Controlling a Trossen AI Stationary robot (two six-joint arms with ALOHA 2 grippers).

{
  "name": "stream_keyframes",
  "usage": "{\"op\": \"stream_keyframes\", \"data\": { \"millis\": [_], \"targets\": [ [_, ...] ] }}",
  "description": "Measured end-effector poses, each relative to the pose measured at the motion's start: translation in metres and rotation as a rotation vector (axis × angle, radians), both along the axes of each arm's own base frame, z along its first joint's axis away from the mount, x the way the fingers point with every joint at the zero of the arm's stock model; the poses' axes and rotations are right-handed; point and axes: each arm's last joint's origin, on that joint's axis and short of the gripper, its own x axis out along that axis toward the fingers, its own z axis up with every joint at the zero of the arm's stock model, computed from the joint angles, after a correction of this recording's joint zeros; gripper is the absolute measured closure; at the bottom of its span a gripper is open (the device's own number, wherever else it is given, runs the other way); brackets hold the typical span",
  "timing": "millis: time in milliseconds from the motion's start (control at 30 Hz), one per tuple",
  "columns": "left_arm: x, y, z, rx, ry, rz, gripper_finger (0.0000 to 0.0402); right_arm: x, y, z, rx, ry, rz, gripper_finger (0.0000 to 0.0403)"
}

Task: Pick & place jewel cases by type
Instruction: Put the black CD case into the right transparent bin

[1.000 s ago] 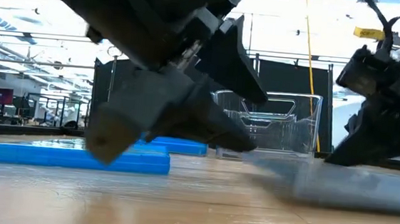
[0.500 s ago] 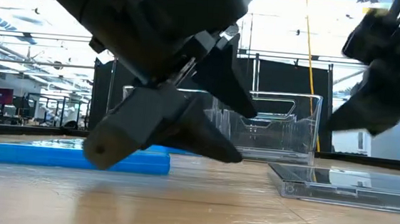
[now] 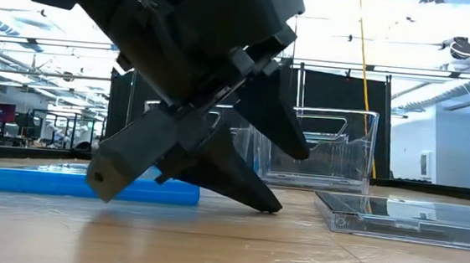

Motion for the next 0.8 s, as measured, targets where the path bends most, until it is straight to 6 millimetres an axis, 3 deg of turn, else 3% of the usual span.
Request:
{"op": "stream_keyframes", "data": {
  "millis": [433, 800],
  "targets": [
    [0.009, 0.019, -0.001, -0.077, 0.04, -0.015, 0.0133, 0.008, -0.002, -0.028, 0.002, 0.102, -0.086, 0.0403],
    [0.011, 0.031, -0.003, -0.186, 0.11, -0.008, 0.0133, 0.018, -0.004, -0.033, -0.013, 0.078, -0.076, 0.0403]
  ]
}}
